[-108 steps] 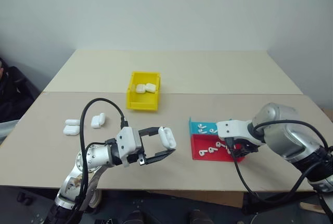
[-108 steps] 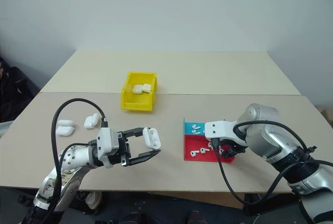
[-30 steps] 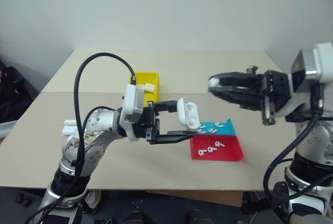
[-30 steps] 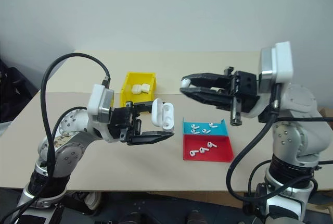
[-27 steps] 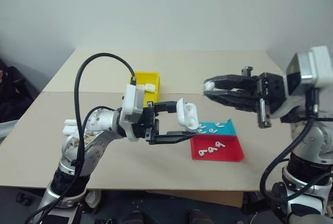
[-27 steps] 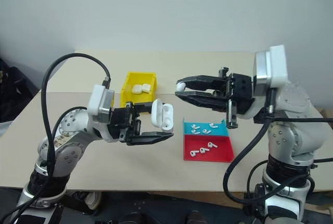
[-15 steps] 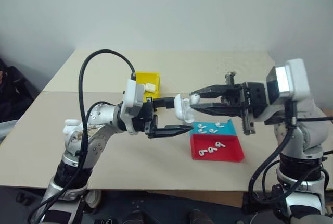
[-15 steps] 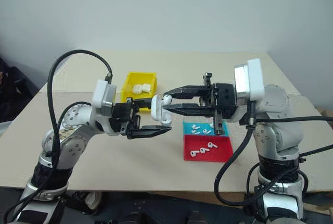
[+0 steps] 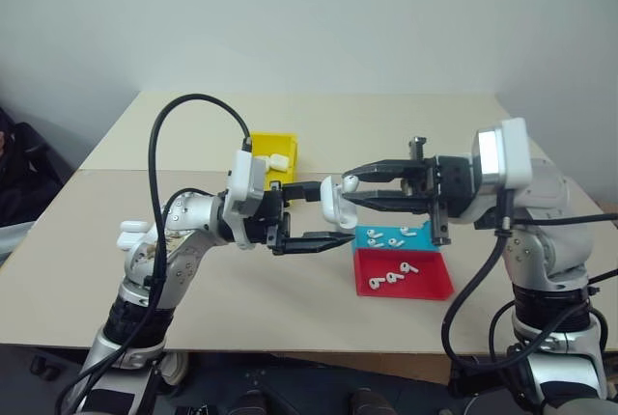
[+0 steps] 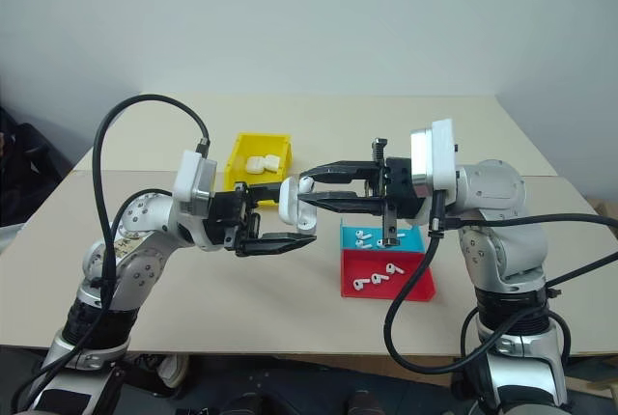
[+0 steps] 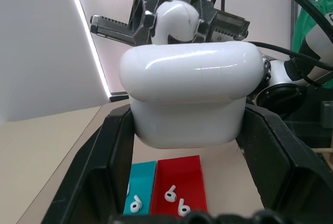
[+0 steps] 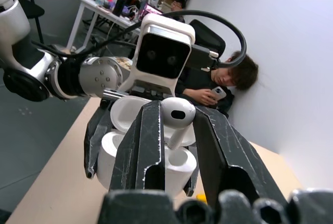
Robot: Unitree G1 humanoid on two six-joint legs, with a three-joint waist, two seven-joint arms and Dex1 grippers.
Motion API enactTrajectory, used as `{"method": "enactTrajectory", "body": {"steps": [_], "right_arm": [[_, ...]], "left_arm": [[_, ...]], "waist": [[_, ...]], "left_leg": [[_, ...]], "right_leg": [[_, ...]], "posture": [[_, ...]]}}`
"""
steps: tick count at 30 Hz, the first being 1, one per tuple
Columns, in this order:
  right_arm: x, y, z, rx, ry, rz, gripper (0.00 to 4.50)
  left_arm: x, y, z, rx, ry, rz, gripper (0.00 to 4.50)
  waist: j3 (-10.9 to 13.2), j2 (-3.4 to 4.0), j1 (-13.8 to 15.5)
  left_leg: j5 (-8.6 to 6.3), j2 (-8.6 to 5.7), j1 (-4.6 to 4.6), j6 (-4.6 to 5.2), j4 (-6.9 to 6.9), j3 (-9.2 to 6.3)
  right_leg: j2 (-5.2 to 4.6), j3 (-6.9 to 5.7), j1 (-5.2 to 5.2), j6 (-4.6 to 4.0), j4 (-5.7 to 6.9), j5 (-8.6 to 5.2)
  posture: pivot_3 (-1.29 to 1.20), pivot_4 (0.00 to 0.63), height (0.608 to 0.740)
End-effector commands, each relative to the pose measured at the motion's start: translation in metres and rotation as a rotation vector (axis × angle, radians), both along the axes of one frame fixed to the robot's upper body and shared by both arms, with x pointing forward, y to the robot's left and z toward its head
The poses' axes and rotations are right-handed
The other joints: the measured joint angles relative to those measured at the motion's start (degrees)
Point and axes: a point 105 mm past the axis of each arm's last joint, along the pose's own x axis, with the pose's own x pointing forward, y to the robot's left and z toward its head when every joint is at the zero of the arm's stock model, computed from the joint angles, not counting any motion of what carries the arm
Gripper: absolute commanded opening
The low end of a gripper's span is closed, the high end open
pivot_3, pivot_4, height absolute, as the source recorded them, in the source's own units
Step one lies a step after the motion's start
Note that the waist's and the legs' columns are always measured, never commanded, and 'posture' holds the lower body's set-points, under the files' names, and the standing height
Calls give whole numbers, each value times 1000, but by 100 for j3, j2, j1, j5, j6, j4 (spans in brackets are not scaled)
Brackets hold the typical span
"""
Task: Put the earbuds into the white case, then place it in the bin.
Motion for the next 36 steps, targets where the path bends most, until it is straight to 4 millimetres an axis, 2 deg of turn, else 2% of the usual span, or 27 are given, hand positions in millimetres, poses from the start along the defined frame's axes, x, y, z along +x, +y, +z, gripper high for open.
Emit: {"method": "enactTrajectory", "body": {"steps": [1, 18, 23, 30, 34, 36], "right_arm": [[-1, -1, 5, 0, -47, -11, 655], [4, 1, -6, -44, -64, -15, 655], [6, 1, -8, -70, -90, -32, 2238], [5, -5, -9, -87, -100, -28, 2238], [4, -25, 4, -84, -66, -41, 2238], [11, -34, 4, -156, -20, -96, 2238]], "left_arm": [[-7, -1, 12, -22, -61, -11, 2768], [-10, -4, 13, -28, -72, -4, 2768], [-10, -4, 13, -27, -74, -2, 2768], [-7, -4, 11, -23, -75, 18, 2768], [-1, 11, 1, 19, -74, 88, 2768], [0, 19, -5, 44, -71, 121, 2768]], "waist": [[0, 0, -1], [0, 0, 1], [0, 0, -1], [0, 0, 2], [0, 0, -4], [1, 0, -11]], "left_leg": [[0, 0, 0, 0, 0, 0], [0, 0, 0, 0, 0, 0], [0, 0, 0, 0, 0, 1], [0, 0, 0, 0, 0, 0], [0, 0, -1, 0, 0, 1], [0, 0, 0, 0, -1, 1]], "right_leg": [[0, 0, -1, 0, 0, 0], [0, 0, 0, 0, 0, 0], [0, 0, -1, 0, -1, 0], [0, 0, -1, 0, -1, 0], [0, 0, 0, 0, -3, 0], [0, 1, -2, -1, -2, 0]], "posture": [[0, 150, 740], [0, 150, 740], [0, 150, 740], [0, 150, 740], [0, 150, 740], [0, 150, 740]]}}
